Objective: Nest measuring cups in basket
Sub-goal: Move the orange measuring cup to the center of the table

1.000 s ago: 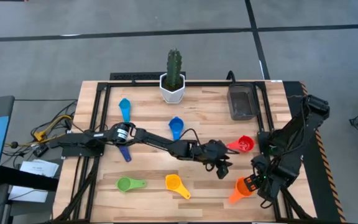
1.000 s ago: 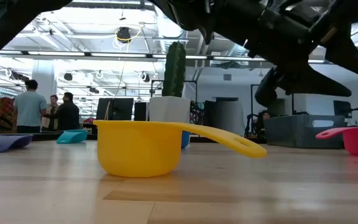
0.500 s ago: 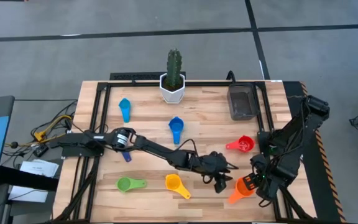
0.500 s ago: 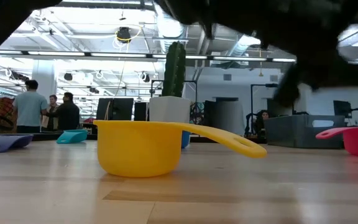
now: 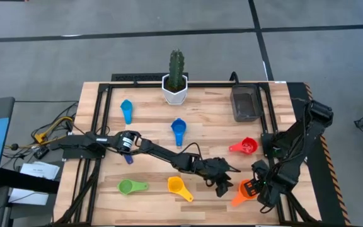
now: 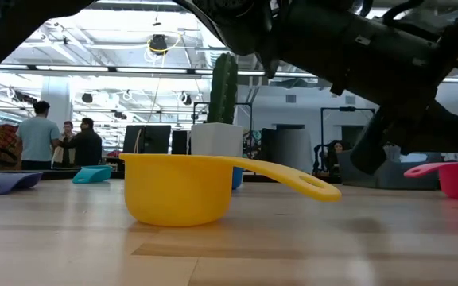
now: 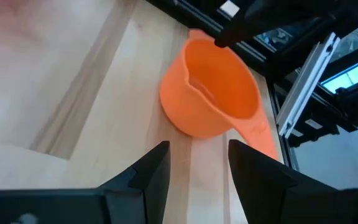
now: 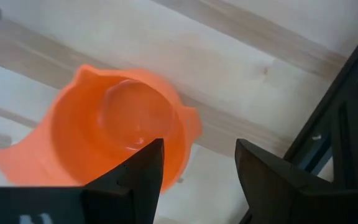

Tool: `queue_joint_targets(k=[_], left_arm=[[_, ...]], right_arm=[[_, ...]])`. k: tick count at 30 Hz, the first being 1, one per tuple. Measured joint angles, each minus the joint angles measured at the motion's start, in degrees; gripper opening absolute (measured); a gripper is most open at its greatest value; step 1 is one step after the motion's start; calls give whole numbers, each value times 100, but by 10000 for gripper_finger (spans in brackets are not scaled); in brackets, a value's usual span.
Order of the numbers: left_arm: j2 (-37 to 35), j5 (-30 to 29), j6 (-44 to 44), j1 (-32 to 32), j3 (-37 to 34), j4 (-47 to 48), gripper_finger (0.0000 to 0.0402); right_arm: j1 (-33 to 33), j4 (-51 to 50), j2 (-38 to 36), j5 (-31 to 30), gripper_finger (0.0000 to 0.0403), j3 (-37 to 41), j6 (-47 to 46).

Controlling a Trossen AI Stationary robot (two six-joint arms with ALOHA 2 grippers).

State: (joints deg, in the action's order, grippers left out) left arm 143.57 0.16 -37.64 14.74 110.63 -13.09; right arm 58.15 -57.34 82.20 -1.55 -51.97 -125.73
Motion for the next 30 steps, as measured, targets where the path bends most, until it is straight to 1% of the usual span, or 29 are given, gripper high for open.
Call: queue_joint_targets(k=[6, 11, 14, 18, 20, 23, 25, 30], left_arm=[[0, 88, -12, 0, 0, 36, 151], [-2, 307, -226, -42, 10, -14, 151], [-2, 503, -250, -89, 57, 49, 151], [-45, 831, -179, -171, 263, 307, 151], [-113, 979, -32, -215, 390, 569, 151], [-264, 982, 191, -273, 560, 997, 151], [-385, 839, 391, -307, 619, 1211, 151], [-767, 403, 799, -365, 616, 2072, 151]], right_arm=[[-7, 73, 272, 12, 216, 3, 18], [26, 337, 460, 5, 189, 1, 22], [26, 345, 547, 5, 157, 1, 22], [24, 343, 636, -16, 92, 1, 24], [24, 346, 649, -79, 57, 1, 25], [26, 356, 657, -219, 17, -8, 41], [26, 356, 655, -298, 13, -10, 39], [19, 310, 658, -314, 44, -3, 22]])
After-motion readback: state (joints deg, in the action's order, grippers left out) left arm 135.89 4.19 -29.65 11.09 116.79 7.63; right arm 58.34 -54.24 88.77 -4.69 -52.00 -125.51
